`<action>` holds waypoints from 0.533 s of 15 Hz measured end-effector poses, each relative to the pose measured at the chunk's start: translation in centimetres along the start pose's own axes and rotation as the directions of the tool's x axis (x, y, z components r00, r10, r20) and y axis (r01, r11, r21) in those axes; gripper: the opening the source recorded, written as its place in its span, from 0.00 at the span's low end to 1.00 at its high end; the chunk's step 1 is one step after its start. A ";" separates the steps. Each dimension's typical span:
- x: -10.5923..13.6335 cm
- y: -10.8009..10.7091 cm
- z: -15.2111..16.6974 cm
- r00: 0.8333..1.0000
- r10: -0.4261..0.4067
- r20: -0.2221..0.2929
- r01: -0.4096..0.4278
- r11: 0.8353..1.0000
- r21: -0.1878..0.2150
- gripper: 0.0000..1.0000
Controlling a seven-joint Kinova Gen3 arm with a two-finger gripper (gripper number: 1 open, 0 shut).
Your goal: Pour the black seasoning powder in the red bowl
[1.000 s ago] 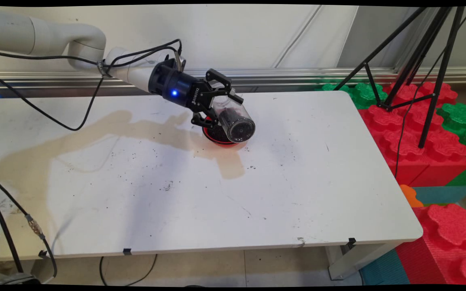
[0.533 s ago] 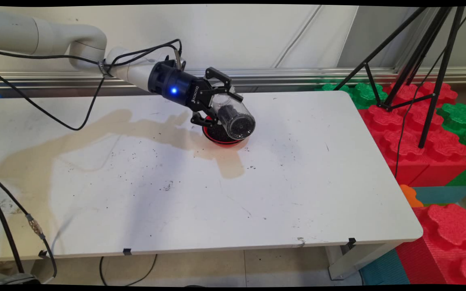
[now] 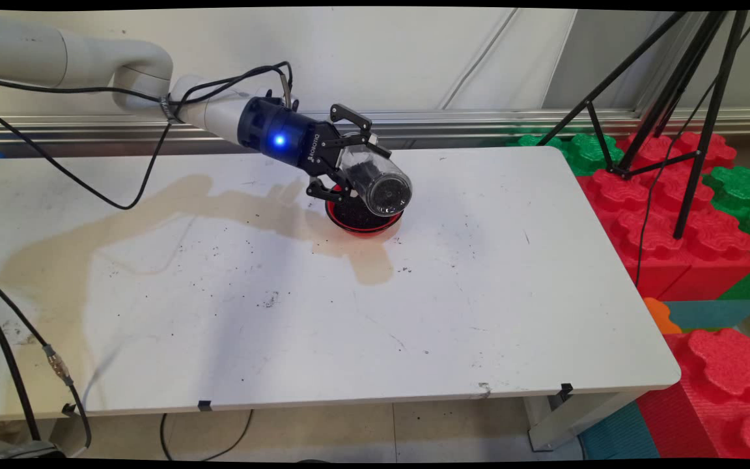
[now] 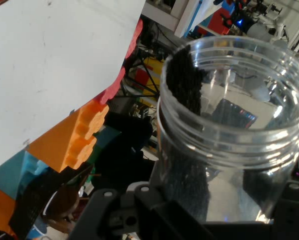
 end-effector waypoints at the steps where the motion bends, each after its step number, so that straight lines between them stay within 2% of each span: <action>1: 0.0 0.0 0.0 1.000 -0.007 0.001 0.007 1.000 -0.002 0.00; 8: 0.1 0.3 0.0 0.998 -0.058 0.006 0.059 0.998 -0.016 0.00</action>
